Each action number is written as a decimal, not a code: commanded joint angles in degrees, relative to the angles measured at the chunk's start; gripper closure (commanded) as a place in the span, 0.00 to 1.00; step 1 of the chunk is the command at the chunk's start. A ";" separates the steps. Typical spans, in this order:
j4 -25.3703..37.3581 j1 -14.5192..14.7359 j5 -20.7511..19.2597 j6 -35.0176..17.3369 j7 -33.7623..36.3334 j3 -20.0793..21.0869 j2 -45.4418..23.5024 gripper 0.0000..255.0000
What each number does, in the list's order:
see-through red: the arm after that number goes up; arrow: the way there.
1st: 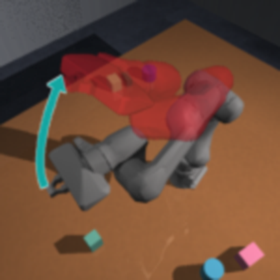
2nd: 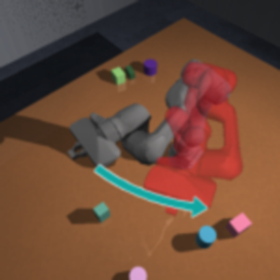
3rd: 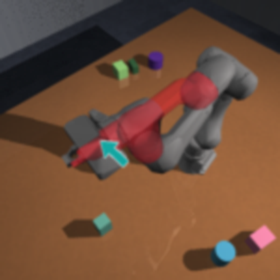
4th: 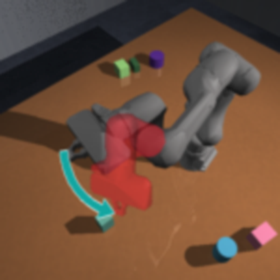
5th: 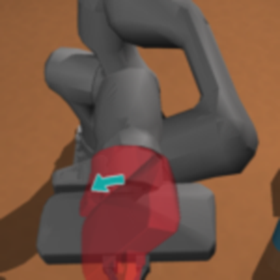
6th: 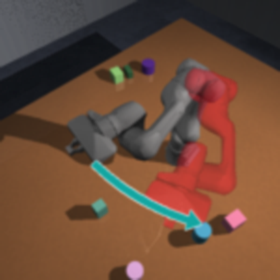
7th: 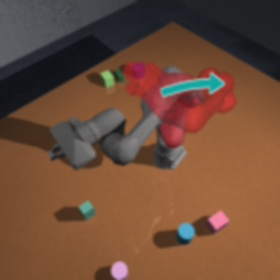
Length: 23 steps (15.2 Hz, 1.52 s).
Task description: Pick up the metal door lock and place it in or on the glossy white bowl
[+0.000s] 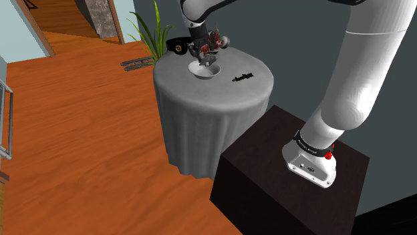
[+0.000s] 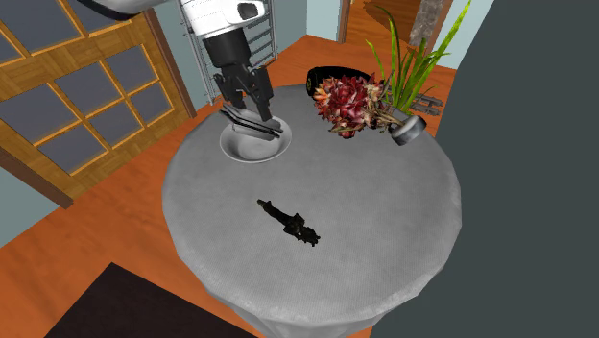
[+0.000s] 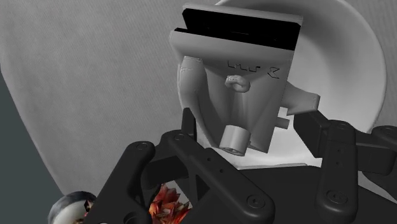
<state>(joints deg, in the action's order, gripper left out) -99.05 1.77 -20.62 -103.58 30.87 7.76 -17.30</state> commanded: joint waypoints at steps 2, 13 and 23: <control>-1.22 0.00 -0.32 -2.05 0.75 -0.07 -0.91 1.00; -2.05 -0.05 -0.53 -3.32 1.19 -0.10 -1.43 0.00; 4.34 1.18 0.31 3.56 0.50 0.63 -1.08 0.00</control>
<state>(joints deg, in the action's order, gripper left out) -94.92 2.83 -20.39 -100.51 31.34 8.30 -18.59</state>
